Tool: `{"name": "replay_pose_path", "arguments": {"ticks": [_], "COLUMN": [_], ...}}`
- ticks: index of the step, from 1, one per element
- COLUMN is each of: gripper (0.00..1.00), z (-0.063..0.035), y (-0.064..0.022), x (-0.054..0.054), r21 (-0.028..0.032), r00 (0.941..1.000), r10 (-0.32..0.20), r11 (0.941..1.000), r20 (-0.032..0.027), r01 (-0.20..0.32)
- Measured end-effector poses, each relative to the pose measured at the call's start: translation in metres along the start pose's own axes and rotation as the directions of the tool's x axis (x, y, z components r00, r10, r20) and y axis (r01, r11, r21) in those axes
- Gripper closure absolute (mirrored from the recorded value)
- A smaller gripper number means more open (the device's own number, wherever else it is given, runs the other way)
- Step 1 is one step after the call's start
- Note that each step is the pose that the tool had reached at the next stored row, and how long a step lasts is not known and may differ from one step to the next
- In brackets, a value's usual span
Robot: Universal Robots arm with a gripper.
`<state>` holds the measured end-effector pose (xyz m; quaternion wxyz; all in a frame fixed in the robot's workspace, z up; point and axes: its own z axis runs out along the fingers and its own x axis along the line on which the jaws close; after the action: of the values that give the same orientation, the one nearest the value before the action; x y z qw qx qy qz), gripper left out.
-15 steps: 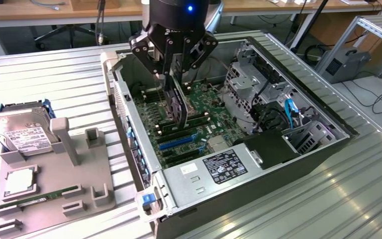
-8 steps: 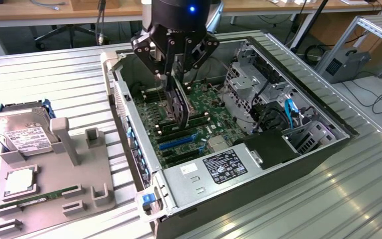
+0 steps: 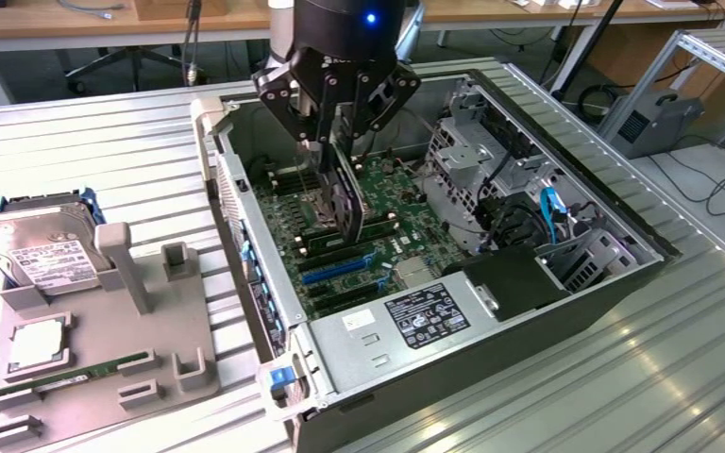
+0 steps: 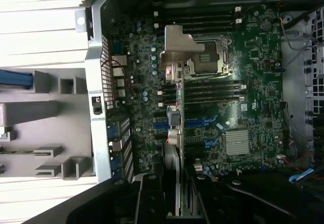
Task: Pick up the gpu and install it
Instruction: 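Pick up the gpu and move the gpu toward the slot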
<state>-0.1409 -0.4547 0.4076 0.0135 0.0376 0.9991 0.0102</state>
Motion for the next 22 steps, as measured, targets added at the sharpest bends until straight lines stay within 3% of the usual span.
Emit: {"name": "replay_pose_path", "arguments": {"ticks": [22], "gripper": [0.74], "z": [0.0043], "y": [0.0012], "x": [-0.018], "r21": [0.0028], "r00": [1.0], "r10": [0.0], "r11": [1.0], "r20": [0.0002], "r01": [0.0]}}
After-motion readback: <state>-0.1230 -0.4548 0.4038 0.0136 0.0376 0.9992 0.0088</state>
